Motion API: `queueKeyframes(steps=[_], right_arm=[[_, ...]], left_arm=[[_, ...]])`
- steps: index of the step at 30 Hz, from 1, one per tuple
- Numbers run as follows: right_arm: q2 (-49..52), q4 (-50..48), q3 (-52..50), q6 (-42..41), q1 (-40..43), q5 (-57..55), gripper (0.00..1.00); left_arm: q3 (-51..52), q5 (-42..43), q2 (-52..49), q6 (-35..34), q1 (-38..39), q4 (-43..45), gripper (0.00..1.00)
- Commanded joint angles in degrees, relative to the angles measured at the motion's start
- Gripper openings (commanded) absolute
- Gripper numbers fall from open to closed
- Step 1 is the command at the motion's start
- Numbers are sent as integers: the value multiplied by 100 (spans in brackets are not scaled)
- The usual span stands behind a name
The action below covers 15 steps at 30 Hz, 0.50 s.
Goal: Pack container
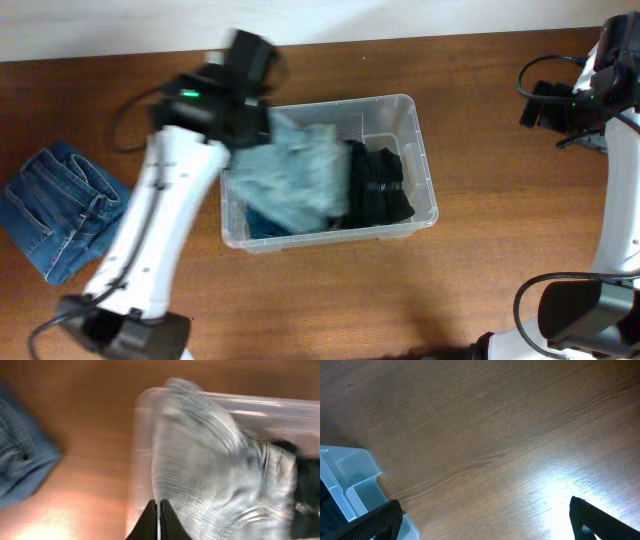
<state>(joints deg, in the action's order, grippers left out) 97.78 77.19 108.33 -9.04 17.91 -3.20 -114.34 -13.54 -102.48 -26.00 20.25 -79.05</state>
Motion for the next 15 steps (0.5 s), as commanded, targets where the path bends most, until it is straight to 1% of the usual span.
queueKeyframes(steps=[1,4,15], right_arm=[[0,-2,48,-42,11,-48,99],[0,-2,48,-42,11,-48,99],[0,-2,48,-39,11,-48,99]], left_arm=[[-122,481,223,0,-765,-223,5],[11,1023,221,251,-907,-249,5],[96,1016,216,262,-748,-164,5]])
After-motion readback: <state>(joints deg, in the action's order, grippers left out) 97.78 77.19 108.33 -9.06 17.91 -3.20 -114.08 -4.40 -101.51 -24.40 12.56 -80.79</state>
